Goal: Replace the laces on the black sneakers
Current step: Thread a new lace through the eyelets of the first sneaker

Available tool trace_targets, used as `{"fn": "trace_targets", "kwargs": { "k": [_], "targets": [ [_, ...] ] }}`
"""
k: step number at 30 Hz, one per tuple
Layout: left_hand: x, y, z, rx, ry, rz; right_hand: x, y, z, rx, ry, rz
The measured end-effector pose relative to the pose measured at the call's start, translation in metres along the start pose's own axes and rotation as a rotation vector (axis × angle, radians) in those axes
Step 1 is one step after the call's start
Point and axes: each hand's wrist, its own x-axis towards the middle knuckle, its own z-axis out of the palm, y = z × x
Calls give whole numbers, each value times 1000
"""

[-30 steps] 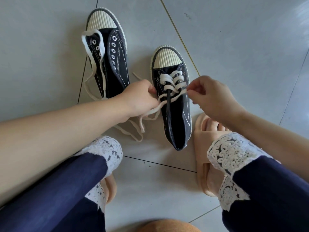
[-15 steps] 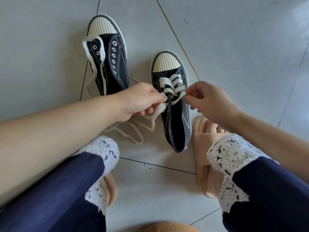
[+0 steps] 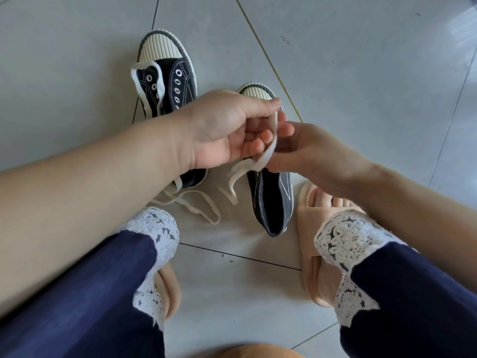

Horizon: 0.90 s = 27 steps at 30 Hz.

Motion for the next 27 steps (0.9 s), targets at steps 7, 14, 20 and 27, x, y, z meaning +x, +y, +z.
{"fn": "trace_targets", "kwargs": {
  "k": [7,14,20,27],
  "targets": [
    [4,1,-6,-341,142,33,-16,12,-18,189,-233,208],
    [8,-8,-33,329,379,136,-21,16,-35,-271,-78,328],
    [4,-16,-33,1417,548,209,-24,9,-42,-463,62,296],
    [6,-28,9,1239,187,572,-14,0,-21,-517,101,156]
  ]
}}
